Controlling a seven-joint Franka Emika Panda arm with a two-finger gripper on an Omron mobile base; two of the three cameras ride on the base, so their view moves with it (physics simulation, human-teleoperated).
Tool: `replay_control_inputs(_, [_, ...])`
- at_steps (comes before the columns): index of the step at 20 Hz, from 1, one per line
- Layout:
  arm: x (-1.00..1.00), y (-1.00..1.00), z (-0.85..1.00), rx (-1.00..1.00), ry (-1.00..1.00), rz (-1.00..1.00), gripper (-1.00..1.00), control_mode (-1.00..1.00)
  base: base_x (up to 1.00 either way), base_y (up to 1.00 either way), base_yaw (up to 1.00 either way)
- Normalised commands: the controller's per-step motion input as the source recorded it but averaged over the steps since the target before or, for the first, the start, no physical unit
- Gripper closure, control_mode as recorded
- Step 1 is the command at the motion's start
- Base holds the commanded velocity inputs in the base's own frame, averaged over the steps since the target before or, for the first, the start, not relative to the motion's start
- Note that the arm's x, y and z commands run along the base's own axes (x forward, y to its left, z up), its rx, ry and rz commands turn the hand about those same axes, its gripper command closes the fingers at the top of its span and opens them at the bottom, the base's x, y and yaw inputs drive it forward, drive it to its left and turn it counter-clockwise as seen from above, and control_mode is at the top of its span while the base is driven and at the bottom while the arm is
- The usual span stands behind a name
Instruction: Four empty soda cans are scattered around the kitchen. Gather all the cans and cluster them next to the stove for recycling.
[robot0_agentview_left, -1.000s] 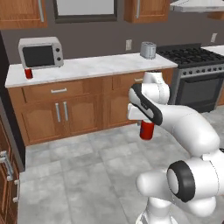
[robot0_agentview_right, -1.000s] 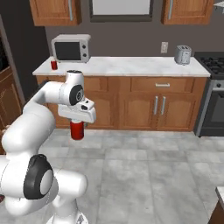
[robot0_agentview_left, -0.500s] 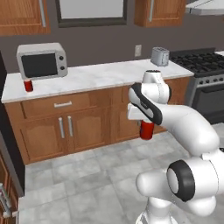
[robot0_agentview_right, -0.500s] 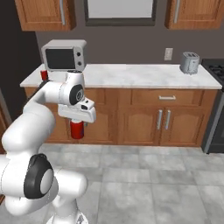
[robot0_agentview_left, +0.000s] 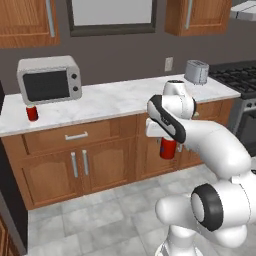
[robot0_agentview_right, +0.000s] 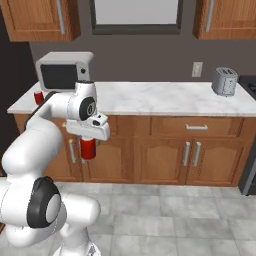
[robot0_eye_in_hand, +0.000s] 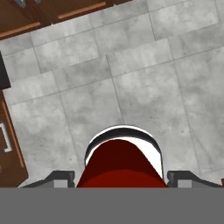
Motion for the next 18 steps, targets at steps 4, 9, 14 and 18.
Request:
replay_control_inputs(4, [0.00, 0.00, 0.00, 0.00, 0.00, 0.00, 1.00, 1.00, 0.90, -0.10, 0.00])
replay_control_inputs(9, [0.00, 0.00, 0.00, 0.00, 0.00, 0.00, 1.00, 1.00, 0.47, -0.37, 0.02])
replay_control_inputs(14, [0.00, 0.00, 0.00, 0.00, 0.00, 0.00, 1.00, 1.00, 0.16, -0.73, 0.02])
replay_control_inputs(18, [0.00, 0.00, 0.00, 0.00, 0.00, 0.00, 1.00, 1.00, 0.45, -0.89, 0.09])
